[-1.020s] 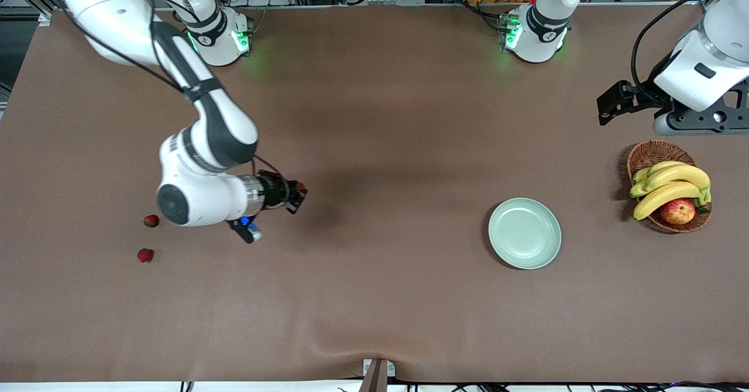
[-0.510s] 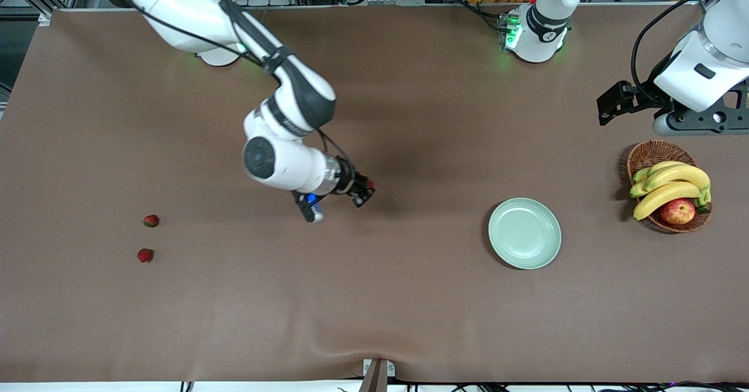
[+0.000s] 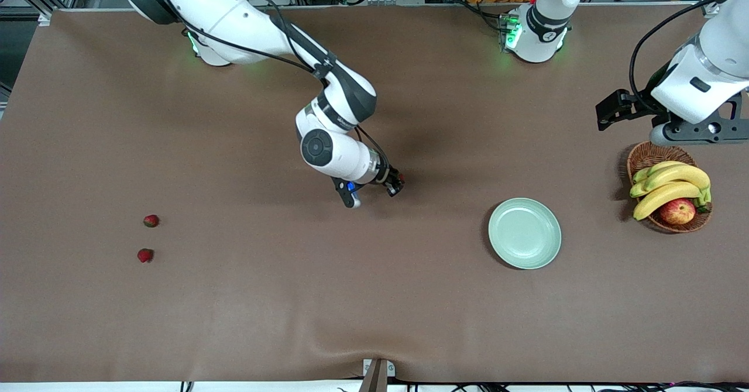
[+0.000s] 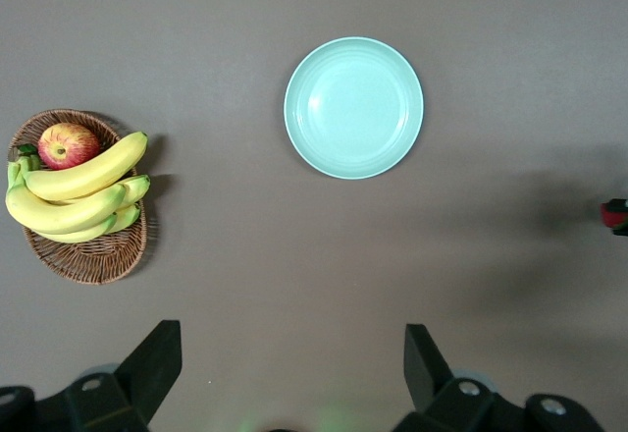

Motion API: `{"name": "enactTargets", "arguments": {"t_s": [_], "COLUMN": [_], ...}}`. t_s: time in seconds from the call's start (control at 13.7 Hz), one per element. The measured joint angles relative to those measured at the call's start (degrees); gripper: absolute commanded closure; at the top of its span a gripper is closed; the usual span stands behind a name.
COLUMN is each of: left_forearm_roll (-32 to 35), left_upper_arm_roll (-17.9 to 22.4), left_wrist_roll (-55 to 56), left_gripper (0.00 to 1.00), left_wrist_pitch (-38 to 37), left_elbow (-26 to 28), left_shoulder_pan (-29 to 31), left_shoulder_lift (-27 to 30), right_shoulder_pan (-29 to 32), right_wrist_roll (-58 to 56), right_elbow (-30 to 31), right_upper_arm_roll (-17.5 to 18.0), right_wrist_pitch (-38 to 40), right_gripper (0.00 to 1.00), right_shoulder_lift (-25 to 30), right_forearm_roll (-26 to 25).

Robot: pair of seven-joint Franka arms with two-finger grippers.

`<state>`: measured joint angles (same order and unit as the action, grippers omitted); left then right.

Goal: Collect all strawberries into plate
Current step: 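Carry the strawberry toward the plate and release it on the table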

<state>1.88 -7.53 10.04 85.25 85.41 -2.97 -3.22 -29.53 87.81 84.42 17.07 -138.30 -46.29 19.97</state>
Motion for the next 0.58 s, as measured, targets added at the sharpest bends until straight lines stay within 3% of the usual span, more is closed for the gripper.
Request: {"name": "enactTargets", "arguments": {"t_s": [0.07,0.22,0.29,0.36,0.44,0.58], "left_forearm_roll": [0.0,0.0,0.0,0.0,0.0,0.0], "left_upper_arm_roll": [0.0,0.0,0.0,0.1,0.1,0.2], "left_wrist_roll": [0.0,0.0,0.0,0.0,0.0,0.0], "left_gripper": [0.00,0.00,0.00,0.00,0.00,0.00], "left_wrist_pitch": [0.0,0.0,0.0,0.0,0.0,0.0], "left_elbow": [0.0,0.0,0.0,0.0,0.0,0.0], "left_shoulder_pan": [0.0,0.0,0.0,0.1,0.2,0.5], "left_shoulder_lift": [0.0,0.0,0.0,0.0,0.0,-0.1], "right_shoulder_pan": [-1.0,-2.7,-3.2,-3.6,-3.7,-3.7], "right_wrist_roll": [0.0,0.0,0.0,0.0,0.0,0.0], "right_elbow": [-0.1,-0.2,-0.2,-0.2,-0.2,-0.3], "right_upper_arm_roll": [-0.8,-1.9,-2.3,-2.5,-2.7,-3.1], "right_wrist_pitch": [-0.6,-1.9,-2.1,-2.1,-2.1,-2.2], "right_gripper": [0.77,0.76,0.66,0.25,0.00,0.00], "right_shoulder_lift": [-0.9,-1.7,-2.0,-2.2,-2.4,-2.4], "right_forearm_roll": [0.0,0.0,-0.1,-0.1,-0.2,-0.2]}}
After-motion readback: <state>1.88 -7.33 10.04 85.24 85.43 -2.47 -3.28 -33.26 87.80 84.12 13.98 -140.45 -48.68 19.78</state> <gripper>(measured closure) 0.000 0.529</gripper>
